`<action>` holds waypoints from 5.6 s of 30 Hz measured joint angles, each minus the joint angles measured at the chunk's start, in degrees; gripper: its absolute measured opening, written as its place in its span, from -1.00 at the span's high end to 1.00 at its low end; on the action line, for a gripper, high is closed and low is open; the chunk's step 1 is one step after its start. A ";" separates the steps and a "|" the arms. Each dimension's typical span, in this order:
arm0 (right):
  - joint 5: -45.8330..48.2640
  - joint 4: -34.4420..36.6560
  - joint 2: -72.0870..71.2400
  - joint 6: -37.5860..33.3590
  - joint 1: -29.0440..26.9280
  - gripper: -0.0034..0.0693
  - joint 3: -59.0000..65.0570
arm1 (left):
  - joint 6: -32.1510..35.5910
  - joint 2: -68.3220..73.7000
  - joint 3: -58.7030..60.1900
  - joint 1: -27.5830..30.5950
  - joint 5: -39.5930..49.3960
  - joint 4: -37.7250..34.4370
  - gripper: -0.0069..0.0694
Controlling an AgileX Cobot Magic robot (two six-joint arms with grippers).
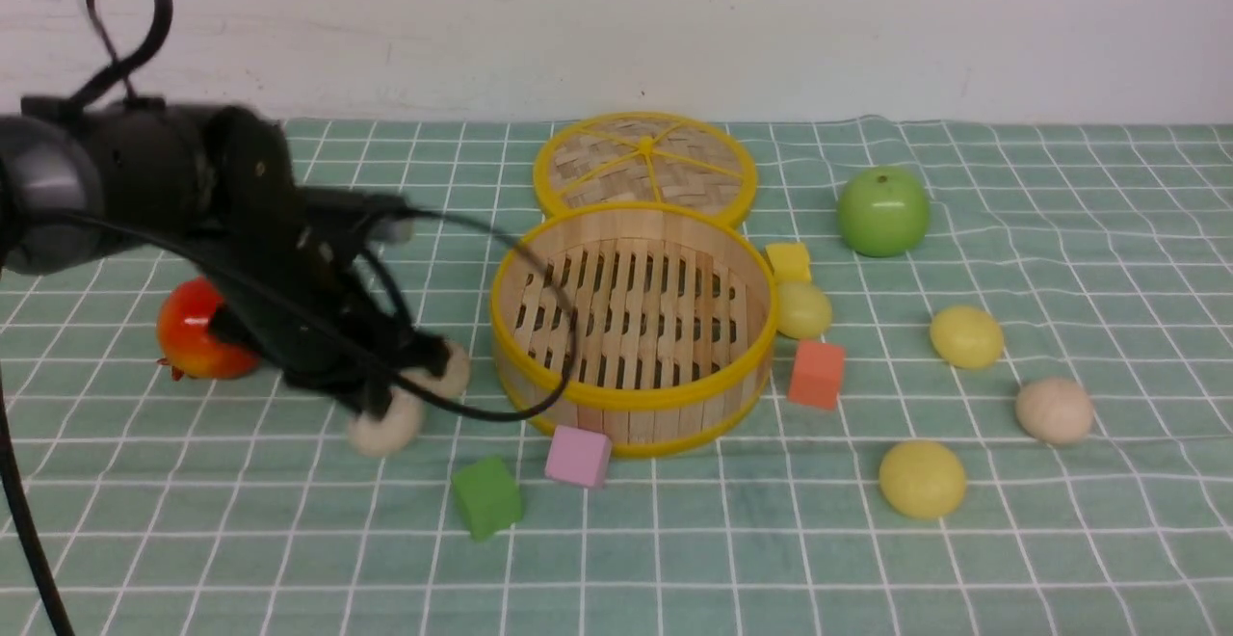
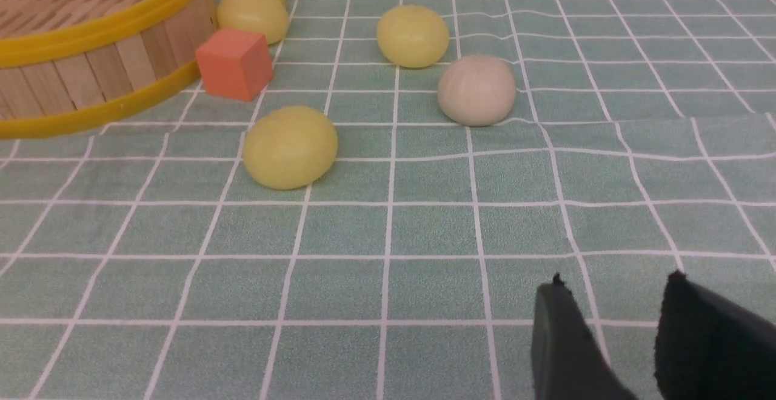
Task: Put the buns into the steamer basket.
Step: Use the left arm to put the steamed stuffed bun into the steamer, then use the left arm to grab a steamed stuffed bun, then use the left arm to put the steamed stuffed bun into the steamer, then use the right arm to grab a steamed stuffed bun
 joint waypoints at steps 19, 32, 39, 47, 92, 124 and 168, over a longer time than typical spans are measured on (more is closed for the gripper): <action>0.00 0.00 0.00 0.00 0.00 0.25 0.00 | -2.09 23.41 -27.96 -7.79 -5.29 6.49 0.79; 0.00 0.00 0.00 0.00 0.00 0.25 0.00 | -7.91 20.01 -35.89 -7.67 10.51 9.68 -0.30; 0.00 0.00 0.00 0.00 0.00 0.25 0.00 | -9.21 6.95 -28.64 -4.94 19.22 9.87 0.19; 0.00 0.00 0.00 0.00 0.00 0.25 0.00 | -5.38 5.66 -10.47 -0.76 7.86 4.82 0.85; 0.00 0.00 0.00 0.00 0.00 0.25 0.00 | 2.43 2.44 -10.69 -0.99 -1.43 -2.42 0.85; 0.00 0.00 0.00 0.00 0.00 0.25 0.00 | 18.42 12.47 -10.84 -9.86 -14.56 -12.87 0.02; -0.04 -7.10 0.00 0.00 0.00 0.25 0.00 | 8.03 -102.45 70.68 -9.86 -37.80 -20.54 0.86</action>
